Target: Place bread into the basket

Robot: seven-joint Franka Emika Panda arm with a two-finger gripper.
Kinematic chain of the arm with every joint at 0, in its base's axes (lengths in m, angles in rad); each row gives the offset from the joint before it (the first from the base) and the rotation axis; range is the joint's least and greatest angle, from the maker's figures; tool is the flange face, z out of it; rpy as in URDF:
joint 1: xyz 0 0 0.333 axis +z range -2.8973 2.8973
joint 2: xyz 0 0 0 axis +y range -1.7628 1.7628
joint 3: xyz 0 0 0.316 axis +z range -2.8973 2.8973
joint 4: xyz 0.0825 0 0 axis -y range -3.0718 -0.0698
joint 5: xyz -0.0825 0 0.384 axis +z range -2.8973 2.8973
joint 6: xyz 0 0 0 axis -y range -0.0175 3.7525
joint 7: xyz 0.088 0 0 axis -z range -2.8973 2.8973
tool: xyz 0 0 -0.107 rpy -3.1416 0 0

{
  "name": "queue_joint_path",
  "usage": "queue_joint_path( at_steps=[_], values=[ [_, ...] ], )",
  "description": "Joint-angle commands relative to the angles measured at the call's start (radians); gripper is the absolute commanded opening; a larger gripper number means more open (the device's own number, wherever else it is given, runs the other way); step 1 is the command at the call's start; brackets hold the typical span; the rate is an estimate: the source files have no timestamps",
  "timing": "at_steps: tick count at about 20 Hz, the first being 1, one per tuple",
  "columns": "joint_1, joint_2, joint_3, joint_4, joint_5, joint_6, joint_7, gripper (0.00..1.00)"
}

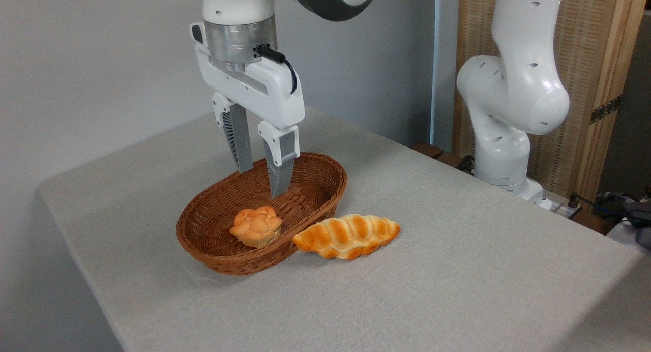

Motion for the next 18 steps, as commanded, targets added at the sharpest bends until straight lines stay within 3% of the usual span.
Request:
queue_joint_path(
  at_steps=[1,6,8,12,15,18],
  values=[
    [-0.005,-0.045,0.029,-0.042,0.014,-0.024,0.102,1.00],
    [-0.005,-0.060,0.056,-0.092,0.017,-0.025,0.274,1.00],
    [-0.005,-0.066,0.056,-0.117,0.047,-0.025,0.346,1.00],
    [-0.003,-0.096,0.059,-0.170,0.055,-0.028,0.473,1.00],
    [-0.005,-0.134,0.108,-0.218,0.061,-0.040,0.642,1.00],
    [-0.005,-0.151,0.130,-0.244,0.064,-0.047,0.740,1.00]
  ],
)
